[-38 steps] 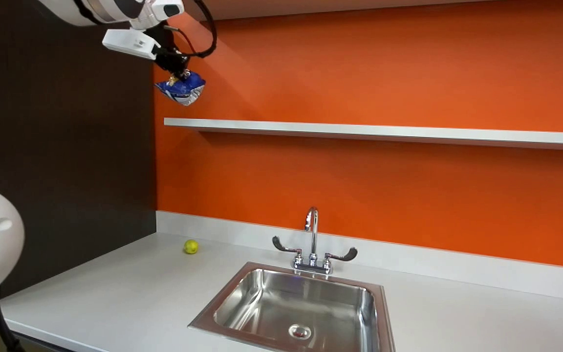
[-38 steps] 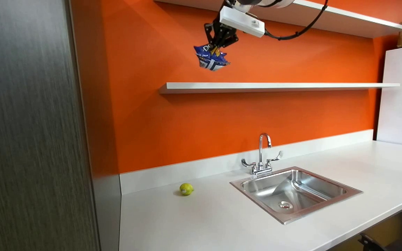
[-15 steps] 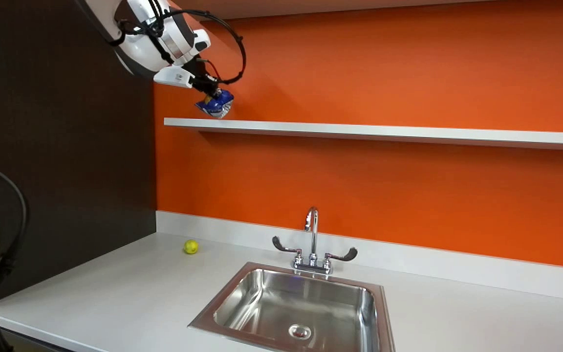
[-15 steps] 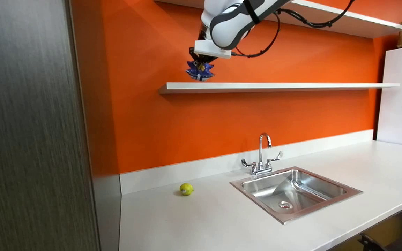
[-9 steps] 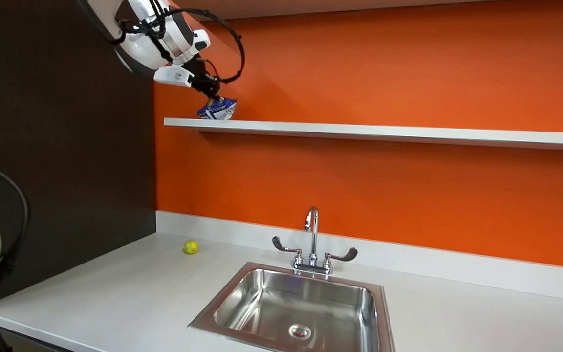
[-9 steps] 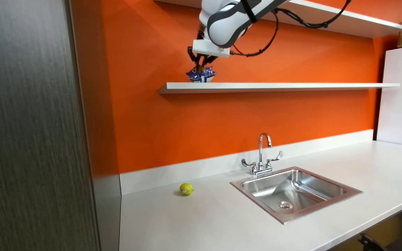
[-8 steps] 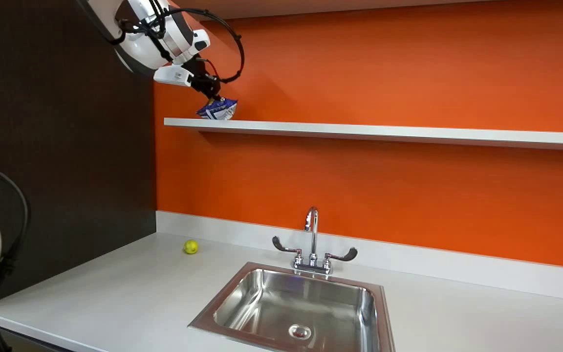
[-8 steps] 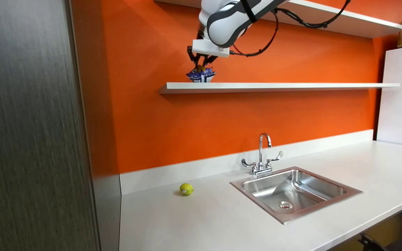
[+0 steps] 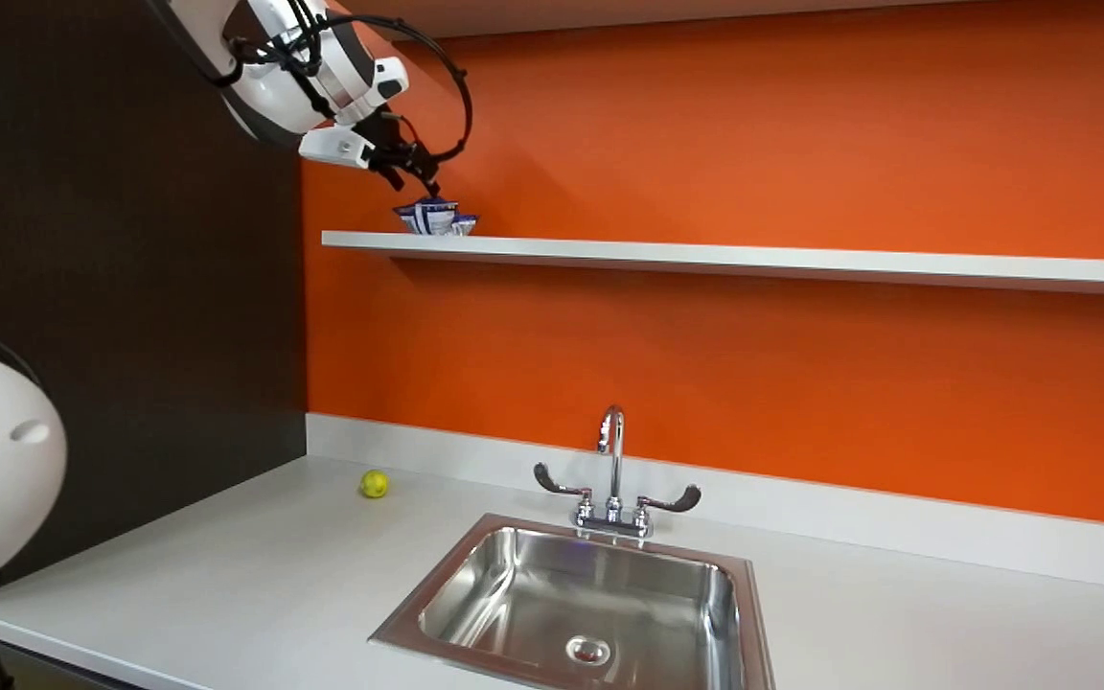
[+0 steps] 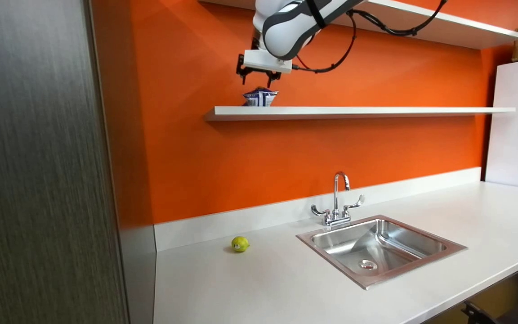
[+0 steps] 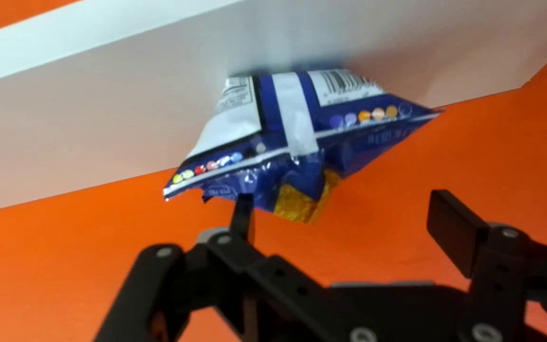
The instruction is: Place the bag of doritos on the left side of the bottom shelf
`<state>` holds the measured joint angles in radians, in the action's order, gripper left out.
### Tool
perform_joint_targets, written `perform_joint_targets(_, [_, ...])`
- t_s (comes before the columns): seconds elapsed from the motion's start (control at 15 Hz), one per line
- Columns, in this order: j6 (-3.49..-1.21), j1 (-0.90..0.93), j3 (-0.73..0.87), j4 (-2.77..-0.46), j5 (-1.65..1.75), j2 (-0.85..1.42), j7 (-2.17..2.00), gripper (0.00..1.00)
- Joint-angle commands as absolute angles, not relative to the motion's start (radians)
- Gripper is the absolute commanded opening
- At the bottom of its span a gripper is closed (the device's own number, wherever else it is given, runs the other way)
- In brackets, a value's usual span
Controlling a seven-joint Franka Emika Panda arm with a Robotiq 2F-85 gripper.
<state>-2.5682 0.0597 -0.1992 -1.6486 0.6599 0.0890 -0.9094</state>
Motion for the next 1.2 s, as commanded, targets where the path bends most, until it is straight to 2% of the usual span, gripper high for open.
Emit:
perform_joint_targets(0.0, [-2.528, 0.085, -0.188, -1.606, 0.664, 0.111, -0.977, 1.00])
perform_joint_targets(0.07, [-2.526, 0.127, -0.145, -1.604, 0.653, 0.112, -0.987, 1.00])
perform_joint_targets(0.33, [-2.532, 0.104, -0.168, -1.602, 0.705, 0.116, -1.088, 1.00])
perform_joint_targets(0.4, [-2.525, 0.118, -0.130, -1.671, 0.647, 0.019, -1.051, 1.00])
perform_joint_targets(0.73, [-2.529, 0.084, -0.136, -1.699, 0.662, -0.066, -1.060, 1.00])
perform_joint_targets(1.13, [-2.497, 0.061, -0.086, -1.820, 0.458, -0.178, -0.830, 1.00])
